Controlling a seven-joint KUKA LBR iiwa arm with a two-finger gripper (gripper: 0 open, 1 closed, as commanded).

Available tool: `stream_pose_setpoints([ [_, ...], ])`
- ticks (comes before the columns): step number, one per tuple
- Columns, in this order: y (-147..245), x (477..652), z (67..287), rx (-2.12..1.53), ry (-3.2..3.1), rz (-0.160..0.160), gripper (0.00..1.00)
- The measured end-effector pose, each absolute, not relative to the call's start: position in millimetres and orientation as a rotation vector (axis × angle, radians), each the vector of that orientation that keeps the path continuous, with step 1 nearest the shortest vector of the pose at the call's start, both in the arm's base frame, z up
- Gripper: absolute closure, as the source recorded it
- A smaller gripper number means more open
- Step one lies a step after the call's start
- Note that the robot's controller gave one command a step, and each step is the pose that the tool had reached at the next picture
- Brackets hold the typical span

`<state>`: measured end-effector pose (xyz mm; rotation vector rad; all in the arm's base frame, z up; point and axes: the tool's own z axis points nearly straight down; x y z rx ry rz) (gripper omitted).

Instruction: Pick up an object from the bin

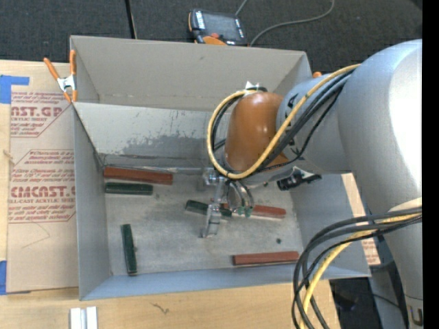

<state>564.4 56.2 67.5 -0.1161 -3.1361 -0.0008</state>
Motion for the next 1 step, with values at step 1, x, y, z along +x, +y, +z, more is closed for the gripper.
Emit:
stream_pose_setpoints([
  [1,56.9,565.8,70.5,-0.114,-3.139,-0.003,1.00],
])
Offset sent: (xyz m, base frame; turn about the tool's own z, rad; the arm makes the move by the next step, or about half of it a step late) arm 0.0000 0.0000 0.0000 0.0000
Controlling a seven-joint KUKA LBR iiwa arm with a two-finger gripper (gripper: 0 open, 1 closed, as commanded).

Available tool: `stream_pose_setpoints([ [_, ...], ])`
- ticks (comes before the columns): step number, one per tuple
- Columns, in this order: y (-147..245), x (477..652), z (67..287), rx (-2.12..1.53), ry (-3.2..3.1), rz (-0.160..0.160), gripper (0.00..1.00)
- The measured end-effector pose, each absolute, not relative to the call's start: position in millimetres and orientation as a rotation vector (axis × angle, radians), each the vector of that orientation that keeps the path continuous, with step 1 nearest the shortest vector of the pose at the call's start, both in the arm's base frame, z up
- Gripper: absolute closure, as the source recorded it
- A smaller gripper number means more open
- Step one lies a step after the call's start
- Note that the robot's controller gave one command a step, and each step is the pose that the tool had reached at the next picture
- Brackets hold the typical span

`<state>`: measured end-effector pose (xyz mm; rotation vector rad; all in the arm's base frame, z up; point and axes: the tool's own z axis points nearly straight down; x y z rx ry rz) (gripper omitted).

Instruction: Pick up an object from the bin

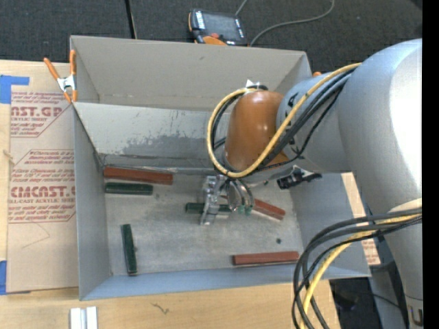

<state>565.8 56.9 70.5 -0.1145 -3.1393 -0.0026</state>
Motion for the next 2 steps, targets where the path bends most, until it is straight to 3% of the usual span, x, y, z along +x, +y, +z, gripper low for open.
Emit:
stream_pose_setpoints([
  [1,110.4,510.9,203.2,-0.073,-3.147,-0.006,1.00],
  [2,95.7,509.0,279.3,-0.305,-3.135,-0.004,1.00],
])
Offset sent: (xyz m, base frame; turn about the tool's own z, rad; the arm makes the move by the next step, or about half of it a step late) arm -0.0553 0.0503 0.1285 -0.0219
